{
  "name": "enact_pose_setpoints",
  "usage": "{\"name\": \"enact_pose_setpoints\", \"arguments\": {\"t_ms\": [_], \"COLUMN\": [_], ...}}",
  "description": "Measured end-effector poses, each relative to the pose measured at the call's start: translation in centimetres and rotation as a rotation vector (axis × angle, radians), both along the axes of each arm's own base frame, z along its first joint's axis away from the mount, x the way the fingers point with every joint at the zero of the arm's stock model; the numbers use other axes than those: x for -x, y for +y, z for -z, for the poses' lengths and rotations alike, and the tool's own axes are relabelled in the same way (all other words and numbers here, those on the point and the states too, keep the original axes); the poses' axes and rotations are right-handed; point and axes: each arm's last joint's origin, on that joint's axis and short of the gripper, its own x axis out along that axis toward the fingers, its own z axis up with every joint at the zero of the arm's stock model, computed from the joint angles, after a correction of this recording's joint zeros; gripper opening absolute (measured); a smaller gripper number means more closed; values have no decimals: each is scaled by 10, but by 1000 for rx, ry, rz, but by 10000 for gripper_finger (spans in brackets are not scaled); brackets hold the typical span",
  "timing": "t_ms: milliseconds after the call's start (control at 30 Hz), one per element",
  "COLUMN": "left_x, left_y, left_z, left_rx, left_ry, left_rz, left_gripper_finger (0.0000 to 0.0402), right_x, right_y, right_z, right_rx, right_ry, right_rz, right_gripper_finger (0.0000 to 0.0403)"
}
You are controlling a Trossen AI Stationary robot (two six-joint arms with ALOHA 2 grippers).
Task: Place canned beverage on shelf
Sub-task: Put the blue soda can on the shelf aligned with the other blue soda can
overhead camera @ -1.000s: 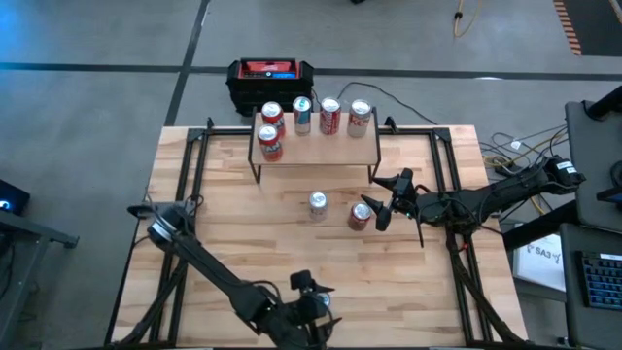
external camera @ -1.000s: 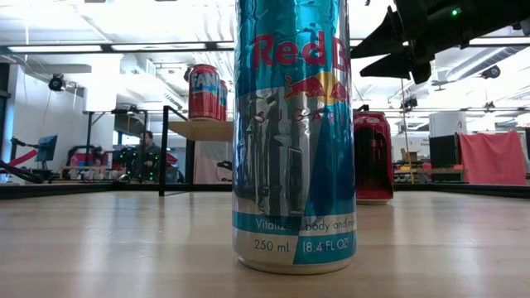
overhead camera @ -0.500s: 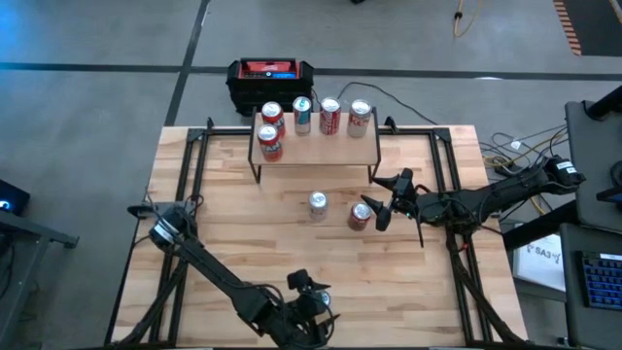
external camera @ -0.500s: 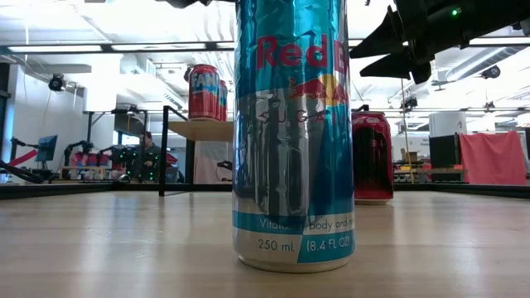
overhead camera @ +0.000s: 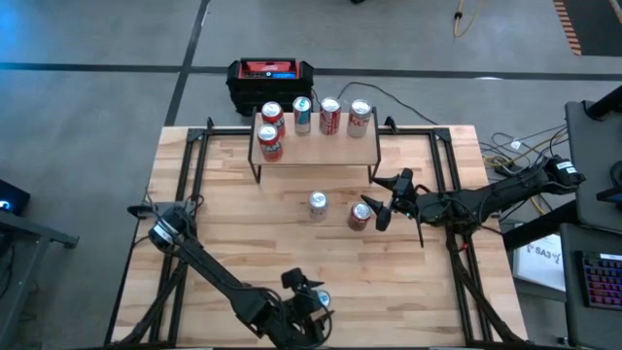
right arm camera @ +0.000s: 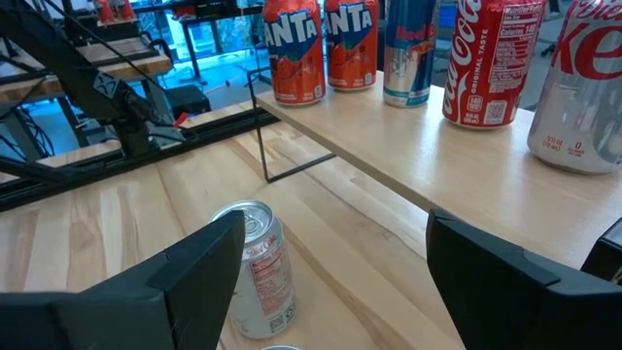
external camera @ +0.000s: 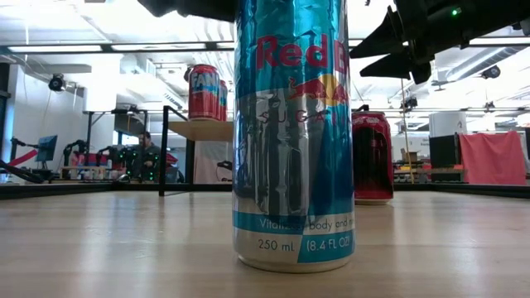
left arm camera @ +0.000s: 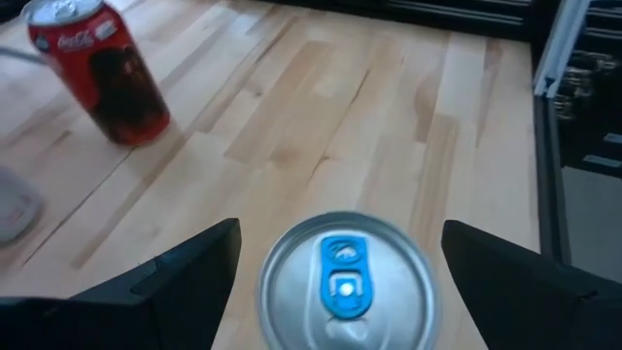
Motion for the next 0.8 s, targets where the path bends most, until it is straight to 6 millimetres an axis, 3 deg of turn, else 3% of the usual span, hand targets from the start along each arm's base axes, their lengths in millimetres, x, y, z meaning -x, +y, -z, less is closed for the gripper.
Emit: {"name": "enact_pose_setpoints", "arguments": {"t_ms": [300,600,800], "left_x": [3,3,2], "left_y": [1,2,3], "left_z": [5,7,7], "left_rx": [139,191,198], "left_ry": [-33,-53,-52], "left_rz": [-99,-143,-144], "left_gripper_finger": [321,222,222], "right_x": [0,0,0], "right_y": [0,0,0], "right_z": [0,0,0], "right_rx": [0,0,0], "right_ry": [0,0,0], "right_rz": [0,0,0], "right_gripper_finger": [299,299,299]}}
